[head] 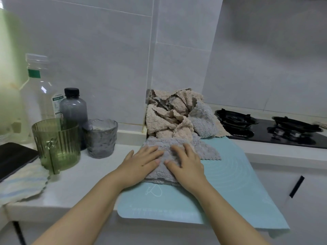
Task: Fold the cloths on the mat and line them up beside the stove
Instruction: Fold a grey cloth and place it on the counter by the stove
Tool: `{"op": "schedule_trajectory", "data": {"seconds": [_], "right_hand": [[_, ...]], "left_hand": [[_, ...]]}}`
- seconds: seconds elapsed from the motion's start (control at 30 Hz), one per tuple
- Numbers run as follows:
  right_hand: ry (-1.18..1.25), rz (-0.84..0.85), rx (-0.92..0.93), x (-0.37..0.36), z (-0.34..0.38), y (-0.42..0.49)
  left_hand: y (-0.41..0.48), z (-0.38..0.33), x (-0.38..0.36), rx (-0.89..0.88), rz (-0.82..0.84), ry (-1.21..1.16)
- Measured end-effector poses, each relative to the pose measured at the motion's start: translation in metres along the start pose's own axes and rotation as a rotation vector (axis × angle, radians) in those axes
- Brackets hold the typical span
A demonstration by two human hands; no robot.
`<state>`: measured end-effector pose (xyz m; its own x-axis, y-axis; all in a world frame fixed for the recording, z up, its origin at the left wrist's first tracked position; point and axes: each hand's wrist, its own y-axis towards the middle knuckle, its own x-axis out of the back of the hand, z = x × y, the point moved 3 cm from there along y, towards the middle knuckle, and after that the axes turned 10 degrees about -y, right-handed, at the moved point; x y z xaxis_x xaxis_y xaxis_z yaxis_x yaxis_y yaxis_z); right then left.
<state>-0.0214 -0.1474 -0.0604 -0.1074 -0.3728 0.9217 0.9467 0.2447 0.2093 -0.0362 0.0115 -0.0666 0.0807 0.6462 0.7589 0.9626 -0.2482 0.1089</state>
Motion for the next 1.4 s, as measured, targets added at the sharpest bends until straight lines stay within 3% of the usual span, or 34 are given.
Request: {"op": "schedule_trajectory", "data": {"seconds": [0.1,0.3,0.57,0.73,0.9,1.07,1.17,1.23,1.4], "right_hand": [[-0.037,0.057,-0.028,-0.002,0.000,0.001],[-0.033,0.118,-0.077,-0.002,0.000,0.001],[0.201,-0.065,-0.160,0.004,-0.010,0.000],[0.188,-0.056,-0.213,0.002,-0.013,0.000],[0.233,0.022,-0.286,0.005,-0.017,0.005],[0.322,0.209,-0.399,0.018,-0.019,0.006],[0.317,0.335,-0.428,0.022,-0.016,0.004],[0.438,0.392,-0.454,0.026,-0.015,0.000],[1.096,0.434,-0.632,0.046,-0.007,-0.017]], "left_hand": [[-0.003,0.002,-0.002,0.097,0.027,0.204],[-0.005,-0.003,-0.005,0.148,0.000,0.290],[-0.003,-0.003,-0.004,0.158,-0.075,0.151],[-0.005,-0.001,-0.005,0.175,-0.157,0.051],[-0.015,-0.009,0.001,0.175,-0.391,0.064],[-0.020,-0.009,-0.002,0.344,-0.321,0.138],[-0.022,-0.017,0.002,0.350,-0.284,0.188],[-0.023,-0.021,0.003,0.365,-0.232,0.203],[-0.014,-0.035,0.014,0.428,-0.205,0.085]]}}
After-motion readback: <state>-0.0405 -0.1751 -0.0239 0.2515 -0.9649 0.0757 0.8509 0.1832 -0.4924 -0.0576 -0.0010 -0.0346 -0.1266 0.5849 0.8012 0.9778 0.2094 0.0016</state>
